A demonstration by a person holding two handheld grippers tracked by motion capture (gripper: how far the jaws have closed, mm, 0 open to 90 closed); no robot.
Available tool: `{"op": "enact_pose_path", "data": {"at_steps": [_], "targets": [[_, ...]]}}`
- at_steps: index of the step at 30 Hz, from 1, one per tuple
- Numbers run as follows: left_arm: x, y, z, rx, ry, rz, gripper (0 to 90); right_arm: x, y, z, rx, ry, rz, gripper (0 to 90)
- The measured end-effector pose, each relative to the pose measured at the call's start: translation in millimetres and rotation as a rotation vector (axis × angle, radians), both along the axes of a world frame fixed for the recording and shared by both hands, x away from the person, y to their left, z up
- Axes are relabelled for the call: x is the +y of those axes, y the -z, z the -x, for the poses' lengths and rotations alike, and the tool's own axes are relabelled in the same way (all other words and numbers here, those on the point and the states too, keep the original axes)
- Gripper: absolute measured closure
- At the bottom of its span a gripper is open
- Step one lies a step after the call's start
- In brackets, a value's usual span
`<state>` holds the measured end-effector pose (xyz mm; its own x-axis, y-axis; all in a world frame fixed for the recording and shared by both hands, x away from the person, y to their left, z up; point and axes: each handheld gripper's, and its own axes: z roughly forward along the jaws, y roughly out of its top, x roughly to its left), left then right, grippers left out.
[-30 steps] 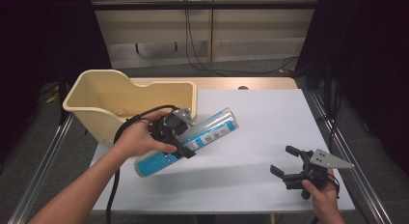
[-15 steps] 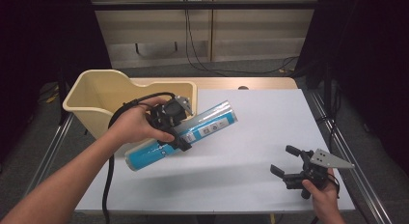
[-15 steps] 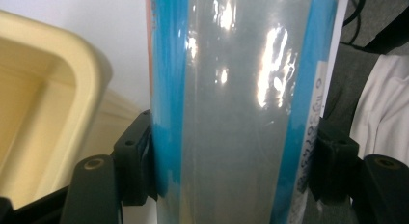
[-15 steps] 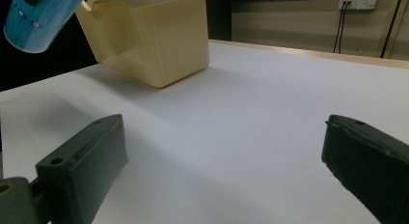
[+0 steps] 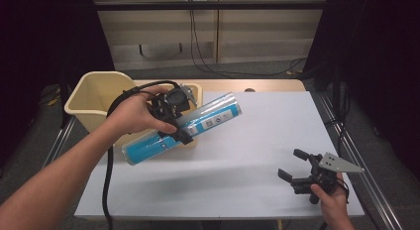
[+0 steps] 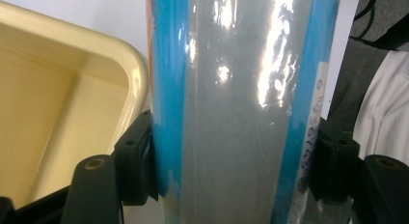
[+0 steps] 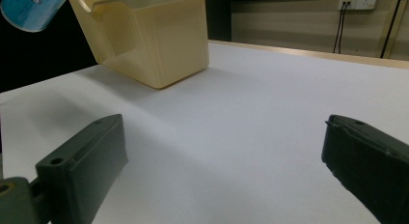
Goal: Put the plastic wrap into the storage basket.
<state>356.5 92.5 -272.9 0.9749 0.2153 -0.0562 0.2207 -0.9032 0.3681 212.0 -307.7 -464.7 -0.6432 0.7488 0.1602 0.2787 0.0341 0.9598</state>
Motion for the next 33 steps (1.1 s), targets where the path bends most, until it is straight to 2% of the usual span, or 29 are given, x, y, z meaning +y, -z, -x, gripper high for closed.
{"op": "enact_pose_path", "data": {"at_steps": [3,4,7,10,14,17,22,23,25,26,29,33], "targets": [[0.9,-3.9,-4.3,-0.004,0.011,-0.012,32.3,-0.1,-0.1,0.2,0.000,0.000,0.002,1.7],[1.3,-5.0,-4.6,0.001,-0.004,-0.006,32.3,0.2,-0.3,0.5,-0.001,0.003,-0.002,1.7],[2.3,-7.8,-7.3,-0.003,-0.001,-0.004,32.3,-0.5,-0.5,0.4,-0.005,-0.001,-0.003,1.7],[3.2,-12.7,-12.0,-0.021,-0.003,-0.022,32.3,-0.8,0.1,0.0,-0.003,0.003,-0.003,1.7],[4.2,-15.6,-16.0,-0.022,-0.013,-0.033,32.4,-0.4,0.1,0.0,-0.004,0.003,-0.002,1.7],[5.1,-19.1,-21.4,-0.050,-0.019,-0.059,32.3,-0.8,-0.1,0.0,-0.004,0.005,-0.005,1.7],[5.7,-22.9,-26.0,-0.074,-0.031,-0.063,32.3,-1.3,0.3,-0.1,-0.006,0.007,-0.004,1.8],[5.7,-24.8,-27.4,-0.074,-0.027,-0.074,32.3,-1.3,0.3,-0.2,-0.005,0.003,-0.007,1.8],[6.2,-26.7,-29.8,-0.079,-0.037,-0.068,32.3,-1.4,0.3,-0.2,-0.007,0.003,-0.005,1.8],[5.9,-26.9,-29.8,-0.084,-0.058,-0.058,32.3,-1.4,0.3,-0.2,-0.007,0.003,-0.005,1.8],[5.8,-31.0,-34.2,-0.101,-0.036,-0.098,32.3,-1.6,0.5,-0.3,-0.005,0.004,-0.005,1.7],[5.3,-32.5,-37.0,-0.113,-0.044,-0.109,32.3,-1.5,0.4,-0.2,-0.004,0.004,-0.007,1.7]]}}
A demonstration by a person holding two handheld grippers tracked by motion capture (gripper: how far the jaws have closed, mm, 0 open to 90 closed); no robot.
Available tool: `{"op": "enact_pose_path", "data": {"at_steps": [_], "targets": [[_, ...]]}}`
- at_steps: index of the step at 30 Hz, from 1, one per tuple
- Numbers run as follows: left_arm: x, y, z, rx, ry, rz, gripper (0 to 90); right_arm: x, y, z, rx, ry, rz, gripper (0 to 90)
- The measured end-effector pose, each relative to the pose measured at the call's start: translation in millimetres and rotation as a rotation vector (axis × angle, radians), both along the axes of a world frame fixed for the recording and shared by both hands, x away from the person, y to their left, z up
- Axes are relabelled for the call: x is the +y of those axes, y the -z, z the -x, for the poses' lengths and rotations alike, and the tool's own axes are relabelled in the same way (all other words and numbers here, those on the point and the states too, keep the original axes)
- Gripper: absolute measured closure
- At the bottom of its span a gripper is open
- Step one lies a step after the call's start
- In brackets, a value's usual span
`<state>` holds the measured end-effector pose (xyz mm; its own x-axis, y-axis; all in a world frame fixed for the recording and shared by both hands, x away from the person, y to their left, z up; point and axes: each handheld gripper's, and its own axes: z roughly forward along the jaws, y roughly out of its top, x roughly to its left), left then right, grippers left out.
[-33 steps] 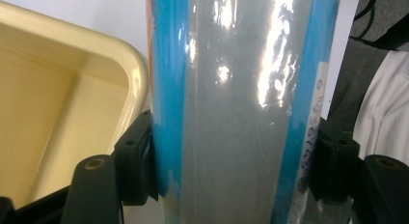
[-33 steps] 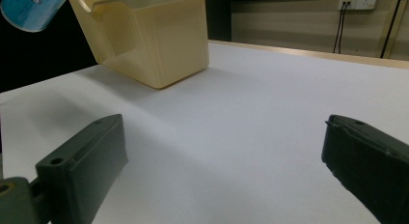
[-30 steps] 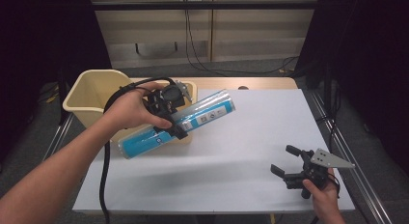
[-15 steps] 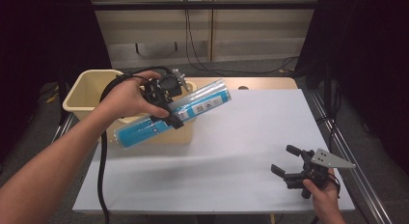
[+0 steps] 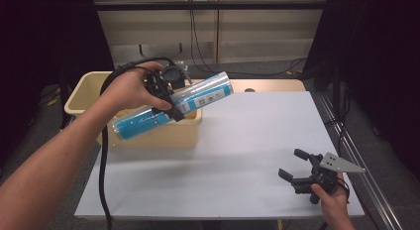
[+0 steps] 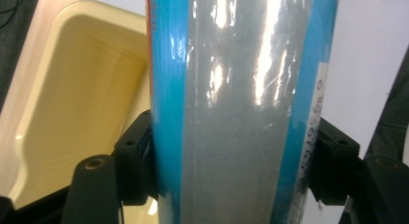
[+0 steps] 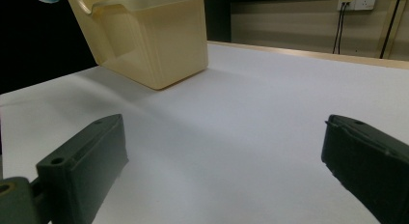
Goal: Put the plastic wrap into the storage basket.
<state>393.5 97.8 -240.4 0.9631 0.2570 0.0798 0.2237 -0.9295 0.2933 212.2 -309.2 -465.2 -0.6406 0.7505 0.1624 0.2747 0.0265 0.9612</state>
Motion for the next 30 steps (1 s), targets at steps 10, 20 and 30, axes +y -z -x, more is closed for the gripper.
{"op": "enact_pose_path", "data": {"at_steps": [10,20,30], "targets": [[-1.1,-4.2,-12.2,-0.052,0.004,-0.057,32.3,-0.4,0.0,-0.1,0.002,-0.001,-0.002,1.8],[-5.3,-8.8,-25.0,-0.075,0.025,-0.063,32.3,-1.5,0.5,0.0,0.006,0.000,-0.006,1.9],[-10.6,-5.7,-35.7,-0.096,0.036,-0.078,32.3,-2.2,0.4,0.0,-0.002,0.002,-0.005,1.9]]}}
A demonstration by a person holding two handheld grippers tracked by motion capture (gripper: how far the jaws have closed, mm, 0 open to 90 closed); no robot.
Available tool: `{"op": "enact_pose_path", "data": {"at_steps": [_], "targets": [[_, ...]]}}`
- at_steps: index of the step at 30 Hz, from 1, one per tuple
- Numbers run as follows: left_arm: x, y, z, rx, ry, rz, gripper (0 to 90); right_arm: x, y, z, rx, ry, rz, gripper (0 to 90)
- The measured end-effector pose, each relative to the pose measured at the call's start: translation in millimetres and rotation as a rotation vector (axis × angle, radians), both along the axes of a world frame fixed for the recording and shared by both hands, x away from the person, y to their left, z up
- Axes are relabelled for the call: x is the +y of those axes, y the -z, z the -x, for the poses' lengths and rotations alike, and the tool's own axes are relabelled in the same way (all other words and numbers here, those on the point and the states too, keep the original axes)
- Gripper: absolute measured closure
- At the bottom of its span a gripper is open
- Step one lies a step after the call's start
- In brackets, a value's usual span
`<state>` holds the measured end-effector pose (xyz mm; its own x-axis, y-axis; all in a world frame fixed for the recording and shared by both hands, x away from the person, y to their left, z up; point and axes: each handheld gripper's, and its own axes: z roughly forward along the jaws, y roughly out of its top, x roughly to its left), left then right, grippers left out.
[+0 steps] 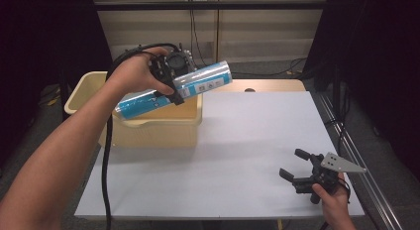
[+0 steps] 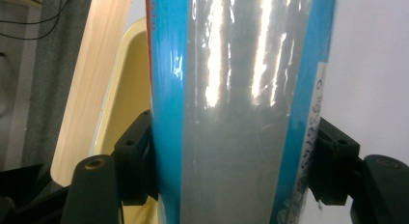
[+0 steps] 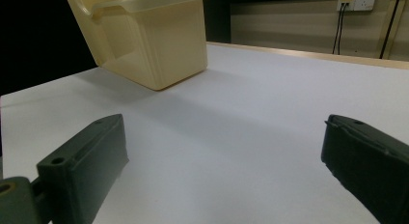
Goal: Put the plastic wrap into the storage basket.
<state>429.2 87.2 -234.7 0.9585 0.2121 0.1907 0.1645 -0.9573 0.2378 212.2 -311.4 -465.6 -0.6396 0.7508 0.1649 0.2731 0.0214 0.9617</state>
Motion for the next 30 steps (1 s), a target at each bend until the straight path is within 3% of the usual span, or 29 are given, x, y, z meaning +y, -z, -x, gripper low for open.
{"op": "enact_pose_path", "data": {"at_steps": [2,3,4,7,20,25,30], "targets": [[-0.4,1.3,-2.5,0.004,0.001,-0.004,32.3,-0.1,0.0,0.0,0.000,0.000,0.000,1.9],[-1.3,4.3,-3.8,-0.022,-0.005,-0.006,32.3,-0.4,-0.1,0.1,0.001,0.000,0.000,1.9],[-1.3,4.3,-3.8,-0.022,-0.005,-0.006,32.3,-0.4,-0.1,0.1,0.001,0.000,0.000,1.9],[-4.3,8.4,-7.4,-0.027,0.027,-0.033,32.3,-0.6,0.4,-0.3,0.006,-0.002,-0.003,1.9],[-9.3,21.9,-13.9,-0.053,0.019,-0.006,32.3,-0.8,0.6,-0.6,0.005,-0.009,0.000,2.0],[-12.5,30.1,-17.0,-0.056,0.039,-0.043,32.3,-0.7,0.3,0.0,0.005,-0.004,0.000,2.0],[-13.8,34.9,-18.8,-0.068,0.059,-0.054,32.3,-0.9,0.5,0.2,0.009,-0.004,0.001,2.0]]}}
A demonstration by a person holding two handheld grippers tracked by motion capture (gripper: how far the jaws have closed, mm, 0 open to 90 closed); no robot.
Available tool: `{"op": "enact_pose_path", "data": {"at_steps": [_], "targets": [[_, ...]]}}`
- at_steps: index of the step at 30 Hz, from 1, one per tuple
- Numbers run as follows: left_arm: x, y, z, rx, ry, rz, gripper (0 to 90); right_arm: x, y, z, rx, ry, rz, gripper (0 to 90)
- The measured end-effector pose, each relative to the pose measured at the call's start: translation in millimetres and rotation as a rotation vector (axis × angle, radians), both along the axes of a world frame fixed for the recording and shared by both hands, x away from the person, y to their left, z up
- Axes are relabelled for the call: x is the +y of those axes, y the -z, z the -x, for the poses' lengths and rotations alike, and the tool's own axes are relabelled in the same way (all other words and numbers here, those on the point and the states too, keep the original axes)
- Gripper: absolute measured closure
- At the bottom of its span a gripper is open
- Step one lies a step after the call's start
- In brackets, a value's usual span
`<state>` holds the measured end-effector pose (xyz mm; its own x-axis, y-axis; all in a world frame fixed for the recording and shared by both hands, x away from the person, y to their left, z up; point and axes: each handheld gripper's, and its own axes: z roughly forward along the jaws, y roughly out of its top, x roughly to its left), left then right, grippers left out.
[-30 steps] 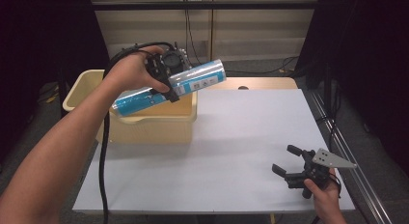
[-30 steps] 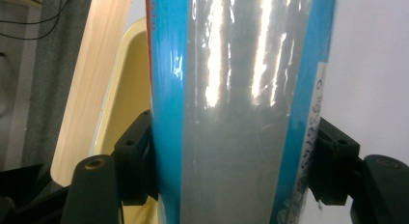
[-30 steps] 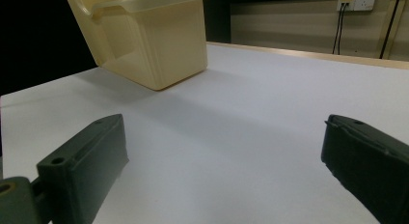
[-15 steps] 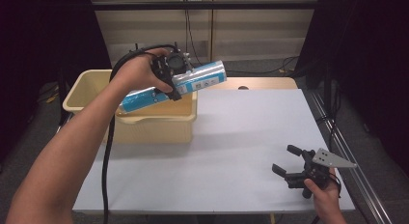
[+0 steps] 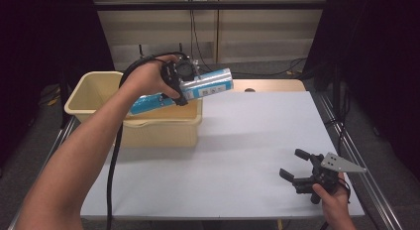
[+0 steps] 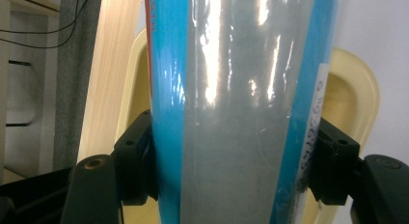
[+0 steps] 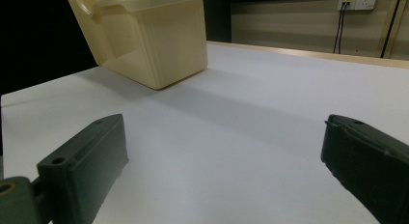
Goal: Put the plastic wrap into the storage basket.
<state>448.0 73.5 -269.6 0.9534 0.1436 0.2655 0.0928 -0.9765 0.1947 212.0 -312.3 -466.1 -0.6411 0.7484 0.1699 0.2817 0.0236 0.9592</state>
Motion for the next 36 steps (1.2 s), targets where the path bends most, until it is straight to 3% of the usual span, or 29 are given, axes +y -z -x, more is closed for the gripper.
{"op": "enact_pose_path", "data": {"at_steps": [12,13,17,18,36], "targets": [[-3.8,11.9,-3.0,0.027,0.014,-0.004,32.2,-0.3,-0.1,0.0,-0.004,0.000,0.002,2.0],[-3.8,13.6,-4.0,0.043,0.015,-0.002,32.2,-0.2,0.0,0.3,0.001,0.001,0.002,2.0],[-3.8,16.8,-4.5,0.034,0.012,-0.003,32.2,-0.6,0.0,0.2,-0.007,0.000,0.004,2.0],[-3.6,18.4,-6.5,0.049,0.019,-0.006,32.2,-0.7,0.1,0.3,-0.006,0.001,0.005,2.0],[0.5,29.9,-10.3,0.067,0.025,0.004,32.2,-0.5,0.7,0.2,-0.003,-0.003,0.003,2.2]]}}
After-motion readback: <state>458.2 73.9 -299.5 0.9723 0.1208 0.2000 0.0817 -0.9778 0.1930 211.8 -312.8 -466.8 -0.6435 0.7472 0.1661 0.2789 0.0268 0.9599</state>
